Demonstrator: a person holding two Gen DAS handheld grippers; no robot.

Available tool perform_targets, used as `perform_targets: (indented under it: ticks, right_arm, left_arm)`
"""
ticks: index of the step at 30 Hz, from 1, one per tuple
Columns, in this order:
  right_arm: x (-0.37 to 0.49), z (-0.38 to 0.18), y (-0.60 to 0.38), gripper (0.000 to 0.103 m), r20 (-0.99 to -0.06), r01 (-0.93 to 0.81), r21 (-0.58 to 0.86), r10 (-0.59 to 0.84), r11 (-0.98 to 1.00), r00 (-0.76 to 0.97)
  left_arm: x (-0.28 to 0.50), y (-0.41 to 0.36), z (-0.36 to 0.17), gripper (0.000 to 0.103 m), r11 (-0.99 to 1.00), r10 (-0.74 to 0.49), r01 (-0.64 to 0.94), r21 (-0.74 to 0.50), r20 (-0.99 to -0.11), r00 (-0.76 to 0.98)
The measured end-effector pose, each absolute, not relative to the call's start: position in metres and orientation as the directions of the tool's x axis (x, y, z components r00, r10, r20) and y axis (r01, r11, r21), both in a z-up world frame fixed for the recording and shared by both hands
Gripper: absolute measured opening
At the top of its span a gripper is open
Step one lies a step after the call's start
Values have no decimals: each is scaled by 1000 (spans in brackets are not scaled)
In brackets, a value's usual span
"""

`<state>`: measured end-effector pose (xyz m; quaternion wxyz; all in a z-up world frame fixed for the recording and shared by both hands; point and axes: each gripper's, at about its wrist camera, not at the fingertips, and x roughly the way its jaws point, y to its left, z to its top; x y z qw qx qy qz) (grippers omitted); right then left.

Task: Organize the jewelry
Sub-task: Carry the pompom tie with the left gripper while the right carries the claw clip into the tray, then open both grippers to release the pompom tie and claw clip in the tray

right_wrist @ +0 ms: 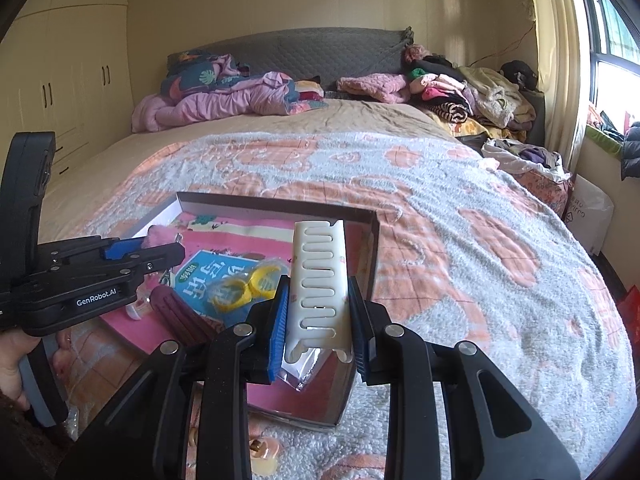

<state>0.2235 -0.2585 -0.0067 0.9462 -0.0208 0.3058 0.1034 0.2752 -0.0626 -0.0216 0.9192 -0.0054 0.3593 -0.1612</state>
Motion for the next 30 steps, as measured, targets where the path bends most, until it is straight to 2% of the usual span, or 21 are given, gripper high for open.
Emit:
perform_targets:
  ticks: [4, 16, 19, 23, 30]
  right_arm:
    - [230, -14, -254, 26, -599, -215, 20, 184, 976, 779]
    - [237, -37, -252, 27, -663, -203, 46, 182, 978, 726]
    - [233, -36, -253, 32, -663, -202, 50, 184, 978, 726]
    - [227, -33, -254, 41, -657, -205, 47, 185, 978, 731]
    - [210, -18, -258, 56, -618, -197, 58, 190, 979, 763]
  left_arm:
    - [277, -58, -27, 26, 951, -294, 276, -137, -670, 682]
    - [264, -47, -21, 61, 960, -277, 238, -150, -657, 702]
    - [258, -42, -16, 72, 962, -271, 223, -156, -646, 714]
    - [250, -35, -8, 79, 962, -274, 206, -180, -628, 729]
    - [234, -27, 8, 84, 963, -270, 191, -192, -599, 754]
